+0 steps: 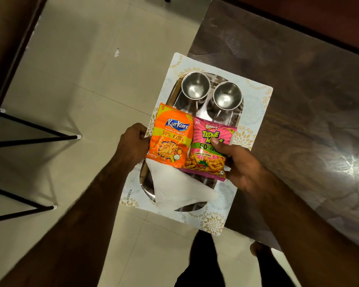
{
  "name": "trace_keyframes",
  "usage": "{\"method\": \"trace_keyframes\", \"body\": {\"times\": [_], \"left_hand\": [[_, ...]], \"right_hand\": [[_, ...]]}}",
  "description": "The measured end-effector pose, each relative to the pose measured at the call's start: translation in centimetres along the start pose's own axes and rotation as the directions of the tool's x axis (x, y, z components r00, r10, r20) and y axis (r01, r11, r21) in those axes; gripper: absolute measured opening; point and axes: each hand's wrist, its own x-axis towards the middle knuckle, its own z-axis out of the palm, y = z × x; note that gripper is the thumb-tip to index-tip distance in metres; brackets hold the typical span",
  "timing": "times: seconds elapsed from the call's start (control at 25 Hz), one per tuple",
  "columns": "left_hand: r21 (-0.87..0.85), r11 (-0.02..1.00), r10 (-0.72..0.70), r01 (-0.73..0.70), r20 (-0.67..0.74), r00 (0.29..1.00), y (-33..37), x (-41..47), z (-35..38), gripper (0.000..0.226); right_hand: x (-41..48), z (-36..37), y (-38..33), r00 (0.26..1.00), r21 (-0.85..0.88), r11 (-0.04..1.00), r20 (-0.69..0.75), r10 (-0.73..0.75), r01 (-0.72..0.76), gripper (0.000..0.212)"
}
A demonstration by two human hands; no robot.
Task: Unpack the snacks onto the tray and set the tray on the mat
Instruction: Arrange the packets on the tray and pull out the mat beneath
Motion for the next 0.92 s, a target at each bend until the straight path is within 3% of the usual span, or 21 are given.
{"method": "trace_keyframes", "body": {"times": [0.16,0.32,0.52,0.92], "left_hand": [[0.007,0.998,0.060,-0.060,-0.047,0.997,0.6,-1.0,0.9,0.014],[0.000,0.994,0.112,-0.113,-0.151,0.982,0.5,-2.7,1.1,0.013],[0.046,0.973,0.230,-0.226,-0.265,0.937,1.1,-4.3,-2.0,0.009],[0.107,0.953,0.304,-0.285,-0.296,0.905,5.2,-8.2,-10.2,0.011]], "right_hand": [[-0.2,-0.3,0.1,1.000,0.006,1.000,0.005,0.012,-0.012,0.043],[-0.4,-1.2,0.5,0.999,0.040,0.999,0.049,-0.007,0.005,0.025],[-0.4,-2.1,0.2,0.996,0.137,0.990,0.090,0.014,-0.026,0.053],[-1.1,-2.7,-2.2,1.000,0.137,0.990,0.013,-0.018,0.016,0.025]]}}
